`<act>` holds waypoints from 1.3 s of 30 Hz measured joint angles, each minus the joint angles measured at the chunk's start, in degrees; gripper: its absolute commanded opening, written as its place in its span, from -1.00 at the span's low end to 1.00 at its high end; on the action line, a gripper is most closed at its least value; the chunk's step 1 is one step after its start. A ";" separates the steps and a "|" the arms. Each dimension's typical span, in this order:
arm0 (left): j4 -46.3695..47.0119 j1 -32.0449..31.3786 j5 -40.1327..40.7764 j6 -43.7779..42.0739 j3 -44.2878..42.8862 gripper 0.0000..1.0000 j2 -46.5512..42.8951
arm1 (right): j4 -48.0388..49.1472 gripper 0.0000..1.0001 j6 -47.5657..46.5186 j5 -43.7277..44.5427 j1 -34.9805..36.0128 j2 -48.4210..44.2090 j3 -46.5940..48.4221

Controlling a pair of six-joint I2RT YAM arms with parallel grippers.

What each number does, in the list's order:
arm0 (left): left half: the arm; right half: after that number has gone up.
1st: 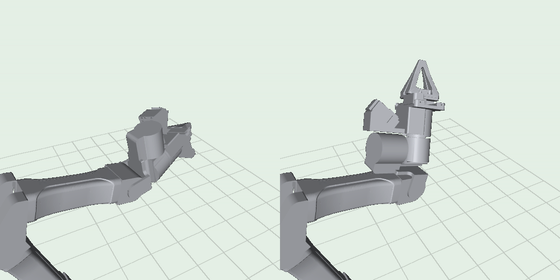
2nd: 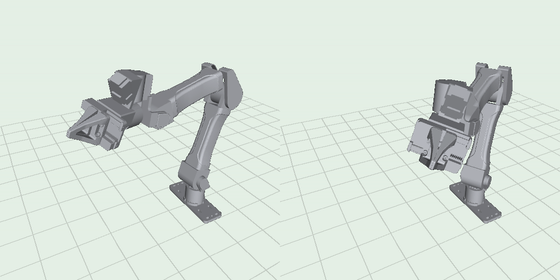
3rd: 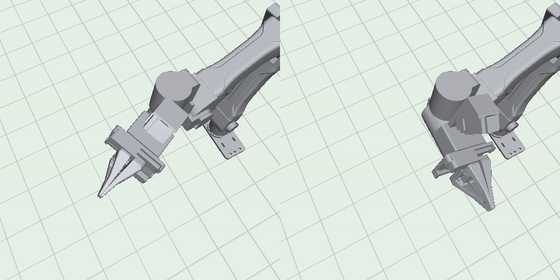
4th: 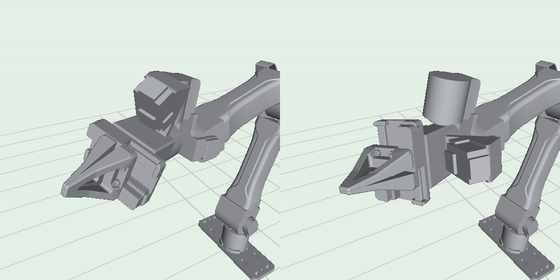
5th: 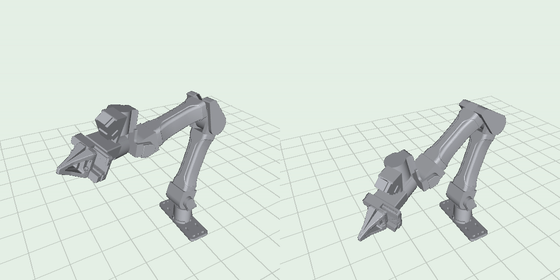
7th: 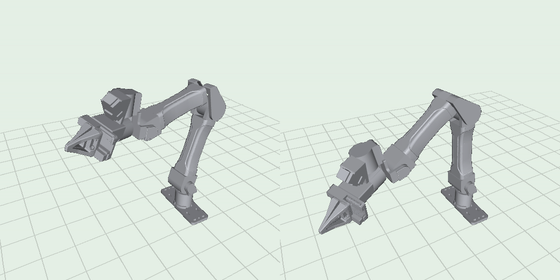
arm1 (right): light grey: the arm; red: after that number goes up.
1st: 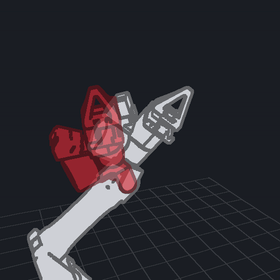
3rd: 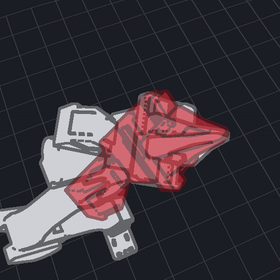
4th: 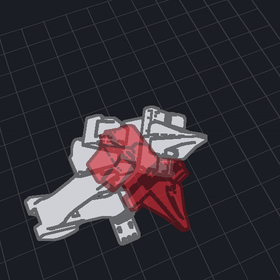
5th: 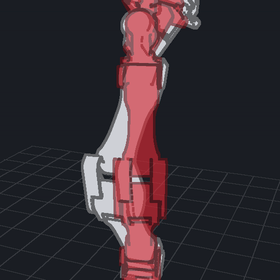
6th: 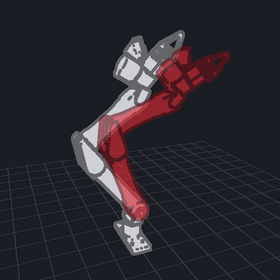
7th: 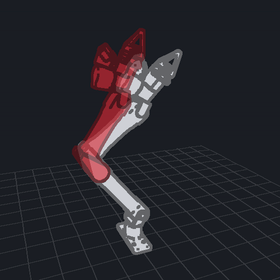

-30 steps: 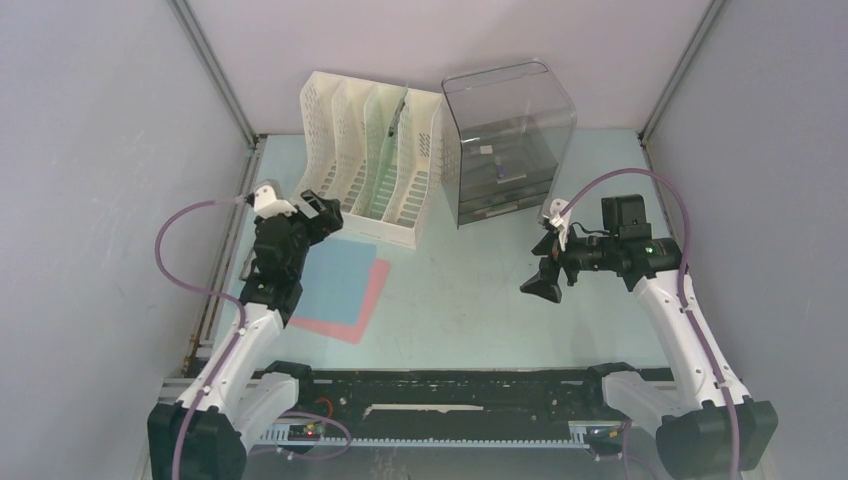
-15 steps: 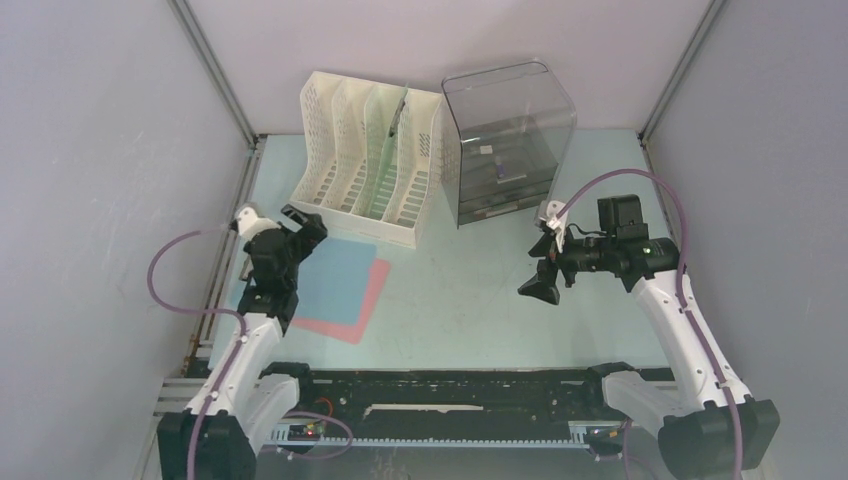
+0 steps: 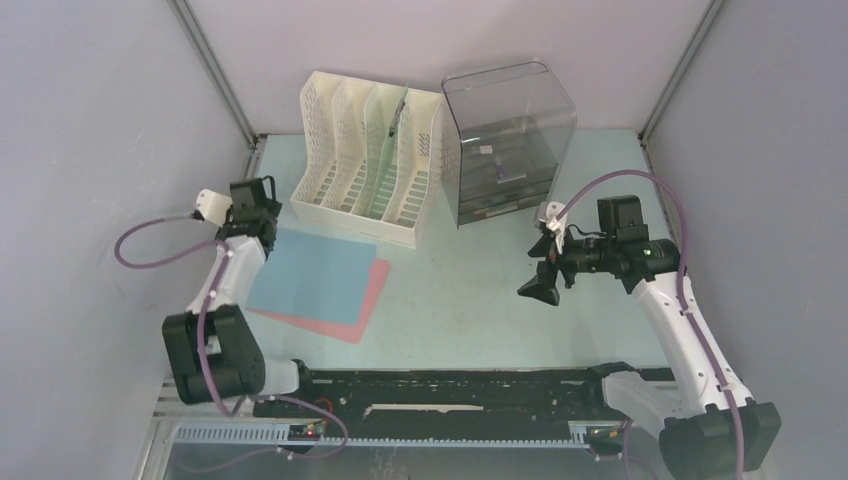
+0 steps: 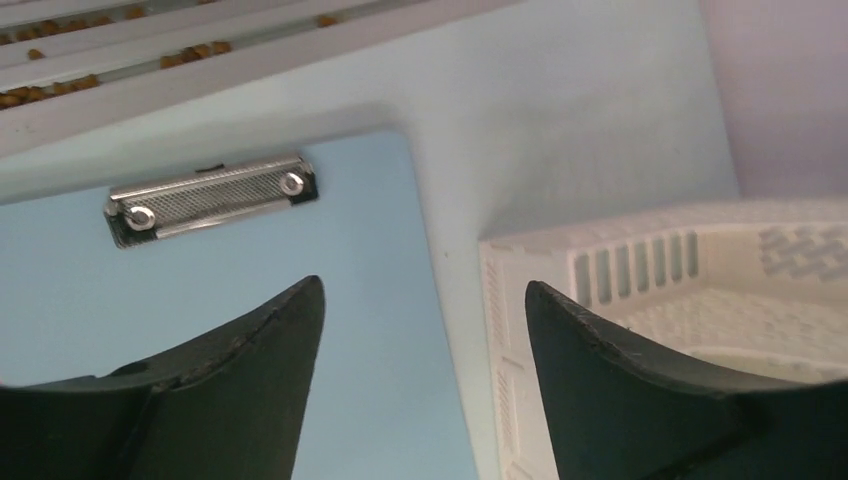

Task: Organize the desk
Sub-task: Pick up the folder from the center of the board.

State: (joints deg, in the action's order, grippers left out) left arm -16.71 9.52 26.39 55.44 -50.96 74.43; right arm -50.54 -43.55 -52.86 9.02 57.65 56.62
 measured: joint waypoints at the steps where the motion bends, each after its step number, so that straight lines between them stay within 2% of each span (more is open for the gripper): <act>1: -0.81 0.68 0.09 0.68 -1.36 0.42 1.73 | 0.00 0.99 0.02 0.00 0.02 0.20 0.00; 3: -2.56 2.56 0.04 1.66 -3.45 0.17 5.46 | 0.00 0.99 0.02 0.02 0.02 0.81 0.00; 6: -4.31 4.46 0.04 2.84 -3.67 -0.05 8.83 | 0.00 0.99 0.02 0.04 0.02 1.68 0.00; 13: -6.58 5.29 -0.63 2.93 -7.08 -0.34 14.75 | 0.00 0.99 0.02 0.26 0.02 3.30 0.00; 17: -6.56 5.29 -0.85 3.91 -8.00 -0.44 16.31 | 0.00 0.99 0.02 0.37 0.02 3.91 0.00; 26: -4.90 6.29 -1.33 10.51 -6.80 -0.60 16.65 | 0.00 0.99 -0.02 0.61 0.02 5.05 0.00; 30: -2.78 6.38 -2.54 10.38 -6.05 -0.65 16.55 | 0.00 0.99 -0.02 0.76 0.02 5.35 0.00; 34: 0.68 6.38 -7.30 6.93 -2.54 -0.56 14.75 | -0.02 0.99 -0.02 -0.24 0.24 6.38 0.00; 39: 4.28 6.38 -13.31 -2.34 0.74 -0.37 10.67 | 0.00 0.99 0.02 -2.32 4.22 9.14 0.00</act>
State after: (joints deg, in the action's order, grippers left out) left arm -12.43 15.90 13.08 53.10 -50.22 85.10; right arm -50.54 -43.53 -55.18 13.23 66.78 56.62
